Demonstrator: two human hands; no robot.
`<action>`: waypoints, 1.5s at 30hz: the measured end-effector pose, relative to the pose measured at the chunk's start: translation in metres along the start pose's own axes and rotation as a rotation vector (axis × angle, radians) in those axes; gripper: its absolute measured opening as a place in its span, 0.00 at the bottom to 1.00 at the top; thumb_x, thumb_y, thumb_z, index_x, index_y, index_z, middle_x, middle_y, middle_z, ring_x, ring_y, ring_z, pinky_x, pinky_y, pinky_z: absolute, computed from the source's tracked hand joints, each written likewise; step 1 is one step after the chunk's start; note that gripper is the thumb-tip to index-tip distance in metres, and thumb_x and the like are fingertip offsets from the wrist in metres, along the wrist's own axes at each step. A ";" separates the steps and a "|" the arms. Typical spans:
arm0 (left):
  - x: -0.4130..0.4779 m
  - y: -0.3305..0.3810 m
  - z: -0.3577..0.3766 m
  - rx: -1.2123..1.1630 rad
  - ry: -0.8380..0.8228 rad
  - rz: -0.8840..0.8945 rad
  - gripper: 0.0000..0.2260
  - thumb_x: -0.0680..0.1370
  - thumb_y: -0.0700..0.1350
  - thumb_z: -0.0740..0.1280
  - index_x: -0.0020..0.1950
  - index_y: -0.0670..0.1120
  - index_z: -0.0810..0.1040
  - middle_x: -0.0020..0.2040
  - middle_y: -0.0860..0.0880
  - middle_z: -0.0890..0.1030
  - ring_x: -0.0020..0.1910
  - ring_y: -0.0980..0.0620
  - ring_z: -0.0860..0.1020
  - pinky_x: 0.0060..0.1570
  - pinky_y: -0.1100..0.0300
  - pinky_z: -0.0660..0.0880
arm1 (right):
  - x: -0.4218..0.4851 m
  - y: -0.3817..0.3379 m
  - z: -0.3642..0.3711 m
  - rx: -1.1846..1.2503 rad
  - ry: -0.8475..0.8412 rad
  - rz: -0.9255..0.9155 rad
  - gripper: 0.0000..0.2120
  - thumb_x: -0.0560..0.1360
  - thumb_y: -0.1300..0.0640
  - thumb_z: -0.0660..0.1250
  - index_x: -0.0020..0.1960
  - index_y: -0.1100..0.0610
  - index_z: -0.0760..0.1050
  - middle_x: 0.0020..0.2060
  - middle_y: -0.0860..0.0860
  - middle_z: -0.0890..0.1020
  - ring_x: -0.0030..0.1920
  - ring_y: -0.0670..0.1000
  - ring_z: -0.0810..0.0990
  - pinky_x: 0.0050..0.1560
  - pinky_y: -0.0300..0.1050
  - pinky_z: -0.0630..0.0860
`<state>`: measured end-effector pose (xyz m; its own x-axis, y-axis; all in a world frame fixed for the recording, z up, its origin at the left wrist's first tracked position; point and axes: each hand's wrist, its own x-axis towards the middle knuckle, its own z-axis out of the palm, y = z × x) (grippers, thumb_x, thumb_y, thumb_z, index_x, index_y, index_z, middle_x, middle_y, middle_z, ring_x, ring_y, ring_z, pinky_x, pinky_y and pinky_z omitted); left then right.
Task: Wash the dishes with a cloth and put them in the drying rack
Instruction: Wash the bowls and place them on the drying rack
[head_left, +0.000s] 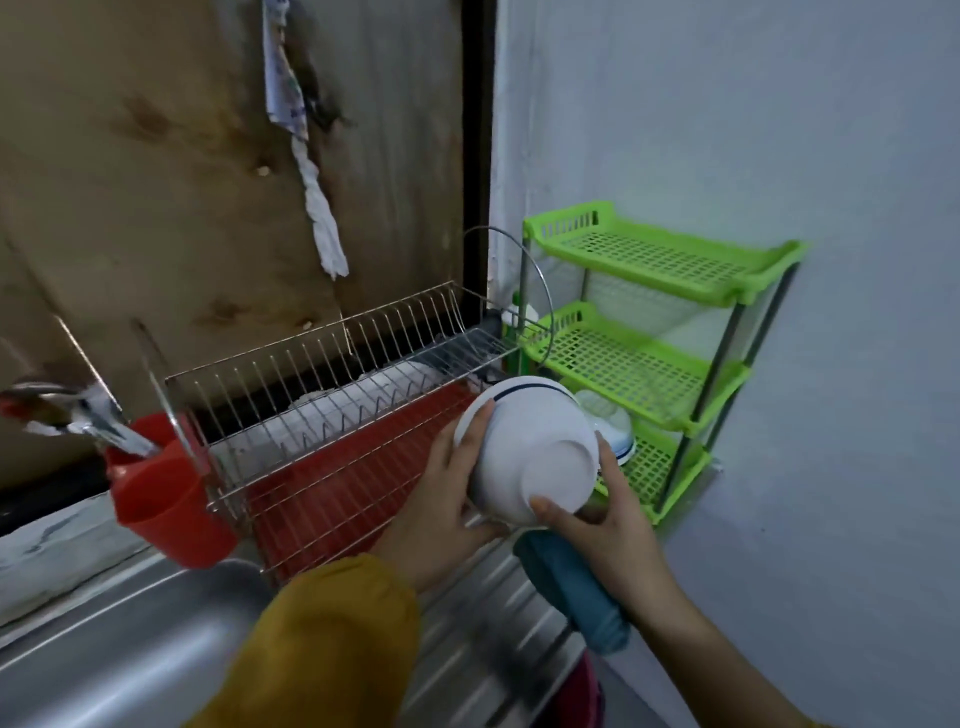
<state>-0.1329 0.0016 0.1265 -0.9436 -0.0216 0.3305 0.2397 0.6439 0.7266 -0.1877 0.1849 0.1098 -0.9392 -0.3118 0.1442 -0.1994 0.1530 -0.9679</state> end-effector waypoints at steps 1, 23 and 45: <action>0.008 -0.002 0.008 -0.002 0.004 -0.003 0.47 0.72 0.45 0.77 0.75 0.65 0.44 0.75 0.60 0.51 0.67 0.68 0.55 0.58 0.86 0.55 | 0.005 0.003 -0.006 -0.041 0.003 0.018 0.48 0.65 0.53 0.80 0.75 0.40 0.56 0.48 0.30 0.76 0.42 0.30 0.79 0.40 0.31 0.77; 0.172 -0.059 0.117 0.315 -0.269 -0.092 0.42 0.75 0.41 0.73 0.79 0.40 0.49 0.80 0.45 0.49 0.78 0.46 0.50 0.72 0.64 0.46 | 0.117 0.079 -0.038 -0.253 0.171 0.426 0.48 0.68 0.50 0.78 0.75 0.63 0.51 0.61 0.60 0.76 0.59 0.62 0.77 0.47 0.49 0.73; 0.175 -0.068 0.135 0.210 -0.231 -0.323 0.23 0.81 0.38 0.61 0.76 0.45 0.64 0.74 0.41 0.67 0.69 0.41 0.69 0.66 0.51 0.68 | 0.124 0.090 -0.021 -0.182 0.296 0.348 0.27 0.76 0.61 0.67 0.73 0.57 0.63 0.56 0.52 0.78 0.55 0.58 0.77 0.46 0.44 0.69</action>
<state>-0.3450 0.0577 0.0537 -0.9944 -0.0906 -0.0538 -0.1043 0.7738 0.6248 -0.3282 0.1792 0.0447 -0.9926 0.0629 -0.1036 0.1196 0.3700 -0.9213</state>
